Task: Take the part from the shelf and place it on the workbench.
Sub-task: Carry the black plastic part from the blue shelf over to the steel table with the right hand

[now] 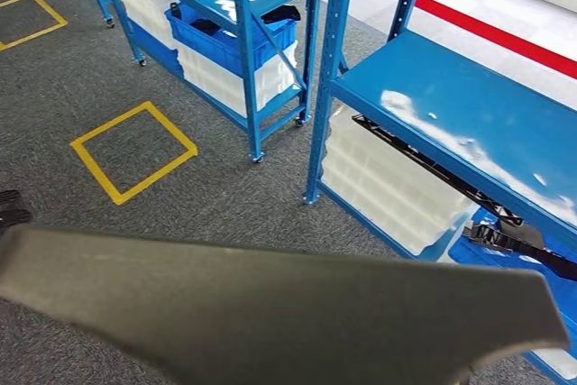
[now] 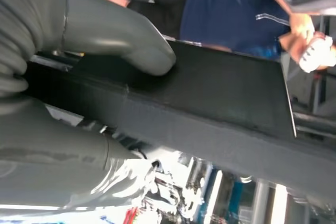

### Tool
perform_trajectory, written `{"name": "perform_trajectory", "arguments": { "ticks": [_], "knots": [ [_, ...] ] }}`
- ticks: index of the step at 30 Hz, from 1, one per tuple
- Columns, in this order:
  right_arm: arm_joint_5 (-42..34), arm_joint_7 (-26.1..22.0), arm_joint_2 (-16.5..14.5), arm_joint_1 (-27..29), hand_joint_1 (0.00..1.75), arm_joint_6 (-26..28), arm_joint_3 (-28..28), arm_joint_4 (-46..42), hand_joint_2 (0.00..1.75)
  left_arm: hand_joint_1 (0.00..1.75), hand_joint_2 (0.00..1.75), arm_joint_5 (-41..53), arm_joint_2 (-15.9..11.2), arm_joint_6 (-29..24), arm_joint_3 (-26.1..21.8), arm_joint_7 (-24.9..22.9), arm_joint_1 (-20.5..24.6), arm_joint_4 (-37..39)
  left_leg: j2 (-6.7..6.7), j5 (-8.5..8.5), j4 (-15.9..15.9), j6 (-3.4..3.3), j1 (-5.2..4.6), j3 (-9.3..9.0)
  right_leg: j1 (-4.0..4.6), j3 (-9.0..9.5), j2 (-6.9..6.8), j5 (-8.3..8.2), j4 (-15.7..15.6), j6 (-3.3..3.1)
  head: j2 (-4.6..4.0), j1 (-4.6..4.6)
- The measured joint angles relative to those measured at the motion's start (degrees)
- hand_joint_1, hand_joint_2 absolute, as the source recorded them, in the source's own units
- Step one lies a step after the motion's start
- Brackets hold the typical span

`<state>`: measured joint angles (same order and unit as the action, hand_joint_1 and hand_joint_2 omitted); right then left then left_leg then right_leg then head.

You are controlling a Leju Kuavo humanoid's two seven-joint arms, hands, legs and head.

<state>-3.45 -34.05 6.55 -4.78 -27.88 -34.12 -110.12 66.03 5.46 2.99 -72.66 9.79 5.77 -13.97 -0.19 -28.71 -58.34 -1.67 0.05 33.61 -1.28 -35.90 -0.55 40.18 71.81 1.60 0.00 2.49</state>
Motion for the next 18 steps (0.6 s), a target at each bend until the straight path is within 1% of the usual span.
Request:
{"name": "perform_trajectory", "arguments": {
  "ticks": [1, 2, 3, 4, 5, 6, 7, 8, 9, 10, 11, 12, 13, 14, 15, 16, 17, 18],
  "knots": [
    [-0.09, 0.07, 0.02, -0.08, 1.75, -0.16, -0.07, 0.41, 1.75, 0.00, 1.75, -0.02, 0.14, 0.05, -0.05, -0.21, -0.01, 0.00, -0.77, -0.02, -0.02, -0.04, -0.10, -0.04, 0.12, -1.34, 0.20, 0.18, 2.19, -0.07, -0.01, 0.00],
    [-0.22, 0.16, 0.03, -0.25, 1.75, -0.38, -0.14, 0.80, 1.75, 0.00, 1.75, -0.03, 0.30, 0.05, -0.08, -0.37, -0.05, 0.00, -1.59, -0.03, -0.06, -0.06, -0.18, -0.11, 0.21, -1.70, 0.35, -0.90, 2.17, -0.17, 0.00, 0.00],
    [-0.41, 0.25, 0.04, -0.53, 1.75, -0.64, -0.20, 1.13, 1.75, 0.00, 1.75, -0.08, 0.45, 0.02, -0.10, -0.49, -0.07, 0.00, -2.41, -0.07, -0.11, -0.04, -0.21, -0.23, 0.26, -1.02, 0.62, -2.97, -0.09, -0.31, 0.00, 0.00],
    [-0.64, 0.32, 0.05, -0.92, 1.75, -0.88, -0.24, 1.44, 1.75, 0.00, 1.75, -0.14, 0.58, -0.04, -0.12, -0.55, -0.05, 0.00, -3.19, -0.14, -0.20, 0.00, -0.22, -0.32, 0.28, 0.34, 1.43, -5.55, -3.81, -0.48, 0.01, 0.00],
    [-0.88, 0.39, 0.09, -1.38, 1.75, -1.12, -0.28, 1.76, 1.75, 0.00, 1.75, -0.23, 0.71, -0.13, -0.14, -0.57, 0.02, 0.00, -3.92, -0.27, -0.43, 0.13, -0.31, -0.30, 0.23, 1.74, 2.71, -7.53, -7.52, -0.64, 0.01, 0.02],
    [-1.12, 0.45, 0.13, -1.80, 1.75, -1.33, -0.31, 2.03, 1.75, 0.00, 1.75, -0.32, 0.79, -0.23, -0.17, -0.60, 0.11, 0.00, -4.64, -0.38, -0.66, 0.28, -0.31, -0.17, 0.17, 2.81, 3.86, -8.70, -10.27, -0.75, 0.00, 0.03],
    [-1.34, 0.52, 0.19, -2.17, 1.75, -1.53, -0.32, 2.28, 1.75, 0.00, 1.75, -0.39, 0.87, -0.33, -0.25, -0.65, 0.15, 0.00, -5.25, -0.44, -0.83, 0.46, -0.25, 0.04, 0.17, 3.40, 4.70, -9.11, -11.81, -0.84, 0.00, 0.04],
    [-1.55, 0.64, 0.25, -2.52, 1.75, -1.71, -0.33, 2.51, 1.75, 0.00, 1.75, -0.45, 0.93, -0.40, -0.39, -0.73, 0.12, 0.00, -5.86, -0.43, -0.93, 0.68, -0.16, 0.25, 0.23, 3.59, 4.89, -8.90, -12.24, -0.95, -0.01, 0.04],
    [-1.74, 0.79, 0.30, -2.86, 1.75, -1.84, -0.34, 2.67, 1.75, 0.00, 1.75, -0.49, 0.97, -0.45, -0.56, -0.83, 0.03, 0.00, -6.50, -0.38, -0.90, 0.88, -0.02, 0.37, 0.24, 3.71, 4.39, -8.87, -12.39, -1.12, 0.00, 0.03],
    [-1.87, 0.97, 0.33, -3.21, 1.75, -1.94, -0.37, 2.82, 1.75, 0.00, 1.75, -0.51, 1.05, -0.44, -0.72, -0.91, -0.09, 0.01, -6.52, -0.49, -1.00, 1.10, -0.03, 0.43, 0.19, 3.85, 3.74, -8.91, -12.51, -1.35, 0.00, 0.03],
    [-1.96, 1.10, 0.36, -3.53, 1.75, -2.04, -0.39, 2.96, 1.75, 0.00, 1.75, -0.49, 1.16, -0.43, -0.84, -0.98, -0.14, 0.02, -5.80, -0.98, -1.67, 1.36, -0.11, 0.72, 0.08, 4.01, 3.03, -8.90, -12.61, -1.67, 0.00, 0.08],
    [-1.99, 1.20, 0.39, -3.75, 1.75, -2.14, -0.40, 3.08, 1.75, 0.00, 1.75, -0.44, 1.28, -0.42, -0.88, -1.05, -0.09, 0.03, -4.56, -1.99, -3.30, 1.66, -0.15, 1.48, -0.06, 4.18, 2.20, -8.87, -12.72, -1.96, 0.00, 0.13],
    [-2.02, 1.26, 0.46, -3.86, 1.75, -2.24, -0.42, 3.21, 1.75, 0.00, 1.75, -0.38, 1.41, -0.40, -0.88, -1.13, 0.01, 0.05, -2.95, -3.48, -6.08, 1.98, -0.09, 2.82, -0.08, 4.30, 1.34, -8.77, -12.75, -2.21, 0.00, 0.17],
    [-2.03, 1.31, 0.55, -3.92, 1.75, -2.36, -0.42, 3.38, 1.75, 0.00, 1.75, -0.29, 1.53, -0.38, -0.87, -1.22, 0.13, 0.06, -1.69, -5.20, -9.82, 2.31, 0.07, 4.73, -0.05, 4.37, 0.49, -8.63, -12.74, -2.38, 0.00, 0.21],
    [-2.04, 1.38, 0.67, -3.93, 1.75, -2.43, -0.42, 3.56, 1.75, 0.00, 1.75, -0.17, 1.63, -0.33, -0.87, -1.32, 0.17, 0.07, -1.02, -6.57, -13.56, 2.59, 0.28, 6.67, -0.01, 4.44, -0.38, -8.50, -12.74, -2.42, 0.00, 0.20],
    [-2.04, 1.45, 0.81, -3.93, 1.75, -2.48, -0.43, 3.76, 1.75, 0.00, 1.75, -0.03, 1.71, -0.26, -0.86, -1.45, 0.11, 0.08, -0.69, -7.14, -16.12, 2.80, 0.47, 8.05, 0.00, 4.53, -1.18, -8.35, -12.73, -2.39, 0.01, 0.20],
    [-2.05, 1.52, 0.95, -3.93, 1.75, -2.50, -0.43, 3.96, 1.75, 0.00, 1.75, 0.11, 1.78, -0.19, -0.86, -1.61, -0.01, 0.08, -0.47, -6.64, -16.68, 2.93, 0.63, 8.44, -0.01, 4.68, -1.93, -8.18, -12.73, -2.29, 0.01, 0.20],
    [-2.07, 1.56, 1.08, -3.93, 1.75, -2.50, -0.44, 4.12, 1.75, 0.00, 1.75, 0.28, 1.82, -0.13, -0.86, -1.78, -0.13, 0.09, -0.18, -5.12, -14.92, 2.98, 0.74, 7.66, -0.04, 4.93, -2.63, -7.98, -12.73, -2.16, 0.01, 0.20]
  ]
}}
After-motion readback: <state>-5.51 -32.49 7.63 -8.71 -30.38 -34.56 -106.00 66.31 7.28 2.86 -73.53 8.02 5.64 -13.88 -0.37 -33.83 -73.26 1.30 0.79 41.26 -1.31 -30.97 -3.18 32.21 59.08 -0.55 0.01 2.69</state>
